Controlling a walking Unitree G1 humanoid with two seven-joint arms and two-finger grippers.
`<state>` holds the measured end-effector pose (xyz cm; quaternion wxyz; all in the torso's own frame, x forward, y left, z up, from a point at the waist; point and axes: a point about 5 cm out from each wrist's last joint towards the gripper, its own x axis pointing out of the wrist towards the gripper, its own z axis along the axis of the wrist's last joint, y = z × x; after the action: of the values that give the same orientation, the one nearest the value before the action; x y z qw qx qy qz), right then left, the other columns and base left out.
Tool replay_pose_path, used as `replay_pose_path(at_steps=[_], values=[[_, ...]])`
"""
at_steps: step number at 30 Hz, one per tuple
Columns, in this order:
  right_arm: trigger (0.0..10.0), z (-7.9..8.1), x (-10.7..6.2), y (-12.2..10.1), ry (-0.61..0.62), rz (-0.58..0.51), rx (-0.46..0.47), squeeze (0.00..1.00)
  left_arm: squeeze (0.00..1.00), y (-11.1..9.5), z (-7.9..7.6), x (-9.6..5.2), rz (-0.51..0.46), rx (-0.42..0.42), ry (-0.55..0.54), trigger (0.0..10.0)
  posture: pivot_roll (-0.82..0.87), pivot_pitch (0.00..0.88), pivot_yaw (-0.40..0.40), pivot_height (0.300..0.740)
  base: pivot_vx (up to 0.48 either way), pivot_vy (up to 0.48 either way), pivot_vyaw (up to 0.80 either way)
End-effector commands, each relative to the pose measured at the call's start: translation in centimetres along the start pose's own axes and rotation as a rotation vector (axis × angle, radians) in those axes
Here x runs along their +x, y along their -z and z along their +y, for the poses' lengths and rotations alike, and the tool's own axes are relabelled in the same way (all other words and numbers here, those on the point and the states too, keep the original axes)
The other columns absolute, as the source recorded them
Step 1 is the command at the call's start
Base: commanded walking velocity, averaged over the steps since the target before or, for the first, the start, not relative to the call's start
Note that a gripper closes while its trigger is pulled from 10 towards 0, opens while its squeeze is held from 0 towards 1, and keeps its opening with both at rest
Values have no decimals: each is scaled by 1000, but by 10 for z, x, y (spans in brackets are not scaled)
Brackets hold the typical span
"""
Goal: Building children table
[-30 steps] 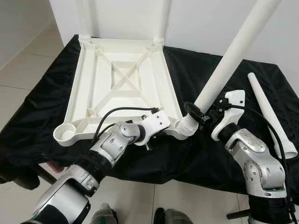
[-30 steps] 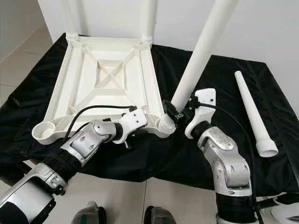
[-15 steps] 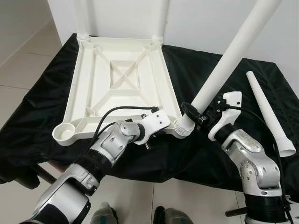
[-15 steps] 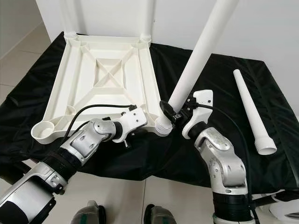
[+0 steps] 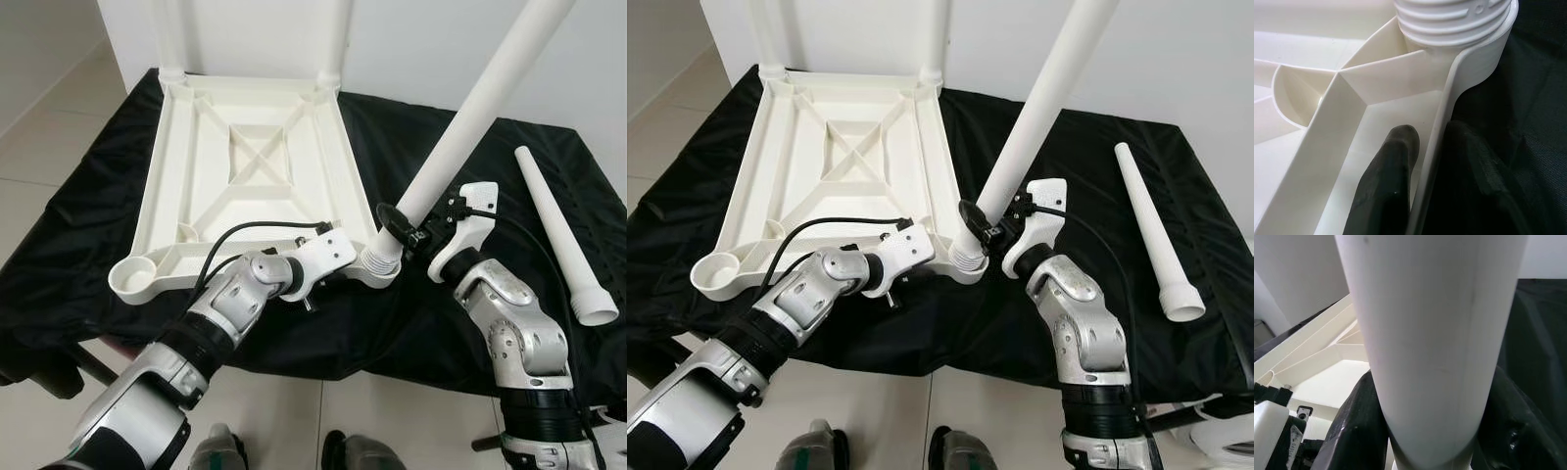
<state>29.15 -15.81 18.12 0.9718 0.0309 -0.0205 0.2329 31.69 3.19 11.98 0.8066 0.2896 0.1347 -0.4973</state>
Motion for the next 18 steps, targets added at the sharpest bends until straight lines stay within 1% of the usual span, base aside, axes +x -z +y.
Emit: replay_pose_path(at_steps=[1, 4, 13, 18], values=[[10000, -2, 0, 13, 8, 74, 0, 0, 0, -6, 14, -5, 6, 35, -68, 10000, 9, 46, -54, 740, 0, 0, 0], [10000, -5, -2, 13, 6, 92, -23, 0, 0, -7, 14, -5, 4, 37, -72, 10000, 4, 48, -53, 740, 0, 0, 0], [10000, -12, -2, 15, 9, 104, -45, 0, 0, -11, 16, -5, -6, 43, -76, 10000, 0, 49, -52, 740, 0, 0, 0], [10000, -10, 1, 19, -4, 103, -50, 0, 0, -12, 15, -5, -8, 47, -74, 10000, 1, 50, -50, 740, 0, 0, 0]])
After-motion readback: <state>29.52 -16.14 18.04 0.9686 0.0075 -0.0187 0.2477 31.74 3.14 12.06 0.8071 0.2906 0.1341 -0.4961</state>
